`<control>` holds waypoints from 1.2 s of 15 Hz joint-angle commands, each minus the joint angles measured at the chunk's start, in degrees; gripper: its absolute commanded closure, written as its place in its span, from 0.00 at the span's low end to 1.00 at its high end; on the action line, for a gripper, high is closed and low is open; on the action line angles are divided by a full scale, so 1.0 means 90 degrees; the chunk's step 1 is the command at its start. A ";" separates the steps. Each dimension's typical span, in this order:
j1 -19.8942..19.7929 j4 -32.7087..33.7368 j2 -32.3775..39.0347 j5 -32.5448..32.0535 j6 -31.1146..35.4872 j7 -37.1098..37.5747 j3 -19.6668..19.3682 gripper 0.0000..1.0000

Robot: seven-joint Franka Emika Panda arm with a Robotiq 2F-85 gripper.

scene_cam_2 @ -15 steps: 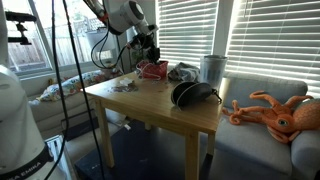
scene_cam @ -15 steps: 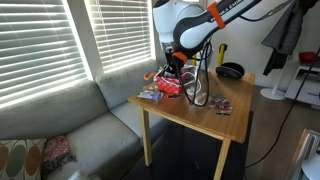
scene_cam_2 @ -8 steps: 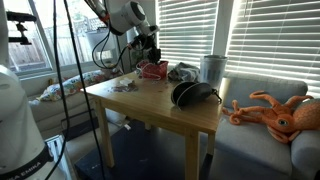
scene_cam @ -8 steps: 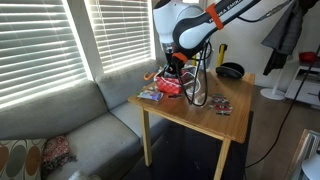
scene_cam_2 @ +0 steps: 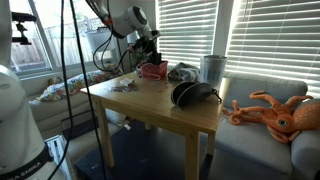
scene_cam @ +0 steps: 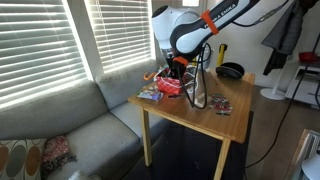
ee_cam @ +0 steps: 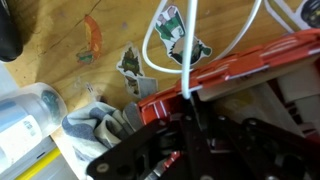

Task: Pick up the usb connector part of the white charging cable and put it nicely in the red basket

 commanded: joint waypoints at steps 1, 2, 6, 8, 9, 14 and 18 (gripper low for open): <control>0.0121 0.0262 0.0127 0.0183 -0.0241 -0.0244 -0.0103 0.89; 0.0121 0.0290 0.0084 0.0197 -0.0259 -0.0274 -0.0103 0.87; 0.0152 0.0513 -0.0029 0.0287 -0.0592 -0.0405 -0.0080 0.53; 0.0185 0.0667 -0.0020 0.0400 -0.0816 -0.0525 -0.0067 0.44; 0.0208 0.0742 -0.0012 0.0432 -0.0927 -0.0541 -0.0063 0.46; 0.0269 0.0969 -0.0080 0.0465 -0.1257 -0.0601 -0.0066 0.47; 0.0208 0.1009 -0.0289 0.0534 -0.1237 -0.0685 -0.0071 0.14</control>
